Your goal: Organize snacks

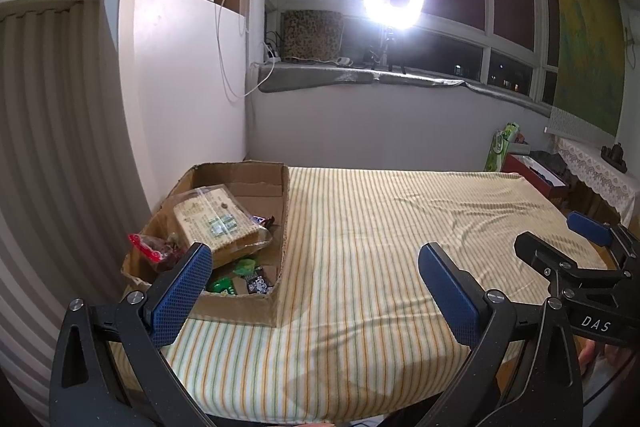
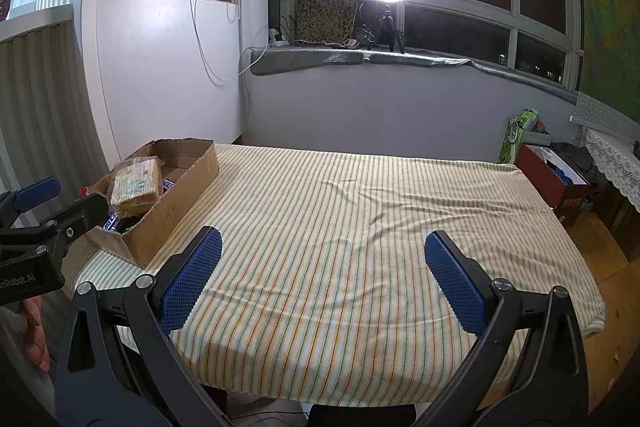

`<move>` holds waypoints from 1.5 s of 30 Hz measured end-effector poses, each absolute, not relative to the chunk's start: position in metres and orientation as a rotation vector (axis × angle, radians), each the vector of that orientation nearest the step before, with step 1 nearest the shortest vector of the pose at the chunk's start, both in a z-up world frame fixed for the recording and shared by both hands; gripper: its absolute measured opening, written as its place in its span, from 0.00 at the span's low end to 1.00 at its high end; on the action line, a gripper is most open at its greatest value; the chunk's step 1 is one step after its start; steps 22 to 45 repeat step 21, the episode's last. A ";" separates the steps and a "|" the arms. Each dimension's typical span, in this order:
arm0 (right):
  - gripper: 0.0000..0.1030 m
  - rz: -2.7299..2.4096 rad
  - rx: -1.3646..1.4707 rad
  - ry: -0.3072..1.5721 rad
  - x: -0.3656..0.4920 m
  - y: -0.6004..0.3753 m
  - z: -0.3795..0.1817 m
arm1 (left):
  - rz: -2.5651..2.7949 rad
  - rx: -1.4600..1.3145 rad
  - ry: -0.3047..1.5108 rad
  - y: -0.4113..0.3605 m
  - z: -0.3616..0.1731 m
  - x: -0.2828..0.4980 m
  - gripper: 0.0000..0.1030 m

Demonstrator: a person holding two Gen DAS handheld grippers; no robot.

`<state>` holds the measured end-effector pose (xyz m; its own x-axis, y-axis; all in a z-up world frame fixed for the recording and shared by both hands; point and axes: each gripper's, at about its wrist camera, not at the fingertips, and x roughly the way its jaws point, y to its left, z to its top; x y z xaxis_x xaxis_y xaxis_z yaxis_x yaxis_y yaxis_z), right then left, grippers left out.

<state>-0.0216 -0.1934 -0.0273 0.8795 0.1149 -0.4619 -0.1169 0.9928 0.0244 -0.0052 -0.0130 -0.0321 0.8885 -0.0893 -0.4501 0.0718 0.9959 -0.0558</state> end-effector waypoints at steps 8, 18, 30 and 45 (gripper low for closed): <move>1.00 0.122 -0.006 0.487 -0.021 -0.193 -0.028 | -0.084 -0.026 0.472 -0.014 -0.035 -0.003 1.00; 1.00 0.118 -0.001 0.495 -0.017 -0.193 -0.032 | -0.089 -0.025 0.470 -0.015 -0.037 -0.002 0.99; 1.00 0.114 0.003 0.496 -0.016 -0.192 -0.033 | -0.095 -0.021 0.473 -0.016 -0.037 -0.002 0.99; 1.00 0.114 0.003 0.496 -0.016 -0.192 -0.033 | -0.095 -0.021 0.473 -0.016 -0.037 -0.002 0.99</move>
